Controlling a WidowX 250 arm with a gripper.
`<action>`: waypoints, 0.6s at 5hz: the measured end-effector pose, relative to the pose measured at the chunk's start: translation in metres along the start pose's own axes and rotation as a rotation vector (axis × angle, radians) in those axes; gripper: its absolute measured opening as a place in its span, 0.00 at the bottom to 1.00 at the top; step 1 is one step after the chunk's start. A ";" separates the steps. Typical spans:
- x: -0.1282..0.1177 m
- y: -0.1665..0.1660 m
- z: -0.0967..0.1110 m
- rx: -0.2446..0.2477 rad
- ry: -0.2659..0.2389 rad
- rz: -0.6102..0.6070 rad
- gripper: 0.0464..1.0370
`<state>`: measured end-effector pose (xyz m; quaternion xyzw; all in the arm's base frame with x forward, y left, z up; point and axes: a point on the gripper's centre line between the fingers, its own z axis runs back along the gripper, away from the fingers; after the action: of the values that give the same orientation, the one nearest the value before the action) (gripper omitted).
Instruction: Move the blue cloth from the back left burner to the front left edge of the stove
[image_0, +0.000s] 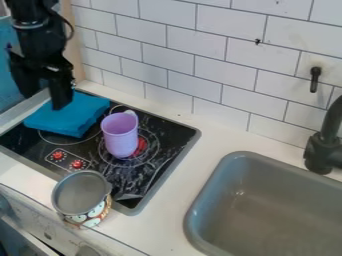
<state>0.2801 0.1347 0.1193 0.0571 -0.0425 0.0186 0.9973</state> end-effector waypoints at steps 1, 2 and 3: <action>0.015 0.010 -0.012 -0.038 -0.020 0.046 0.96; 0.030 0.020 -0.023 -0.063 -0.026 0.060 0.96; 0.041 0.027 -0.031 -0.050 -0.031 0.068 0.96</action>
<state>0.3225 0.1660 0.0948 0.0307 -0.0602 0.0504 0.9964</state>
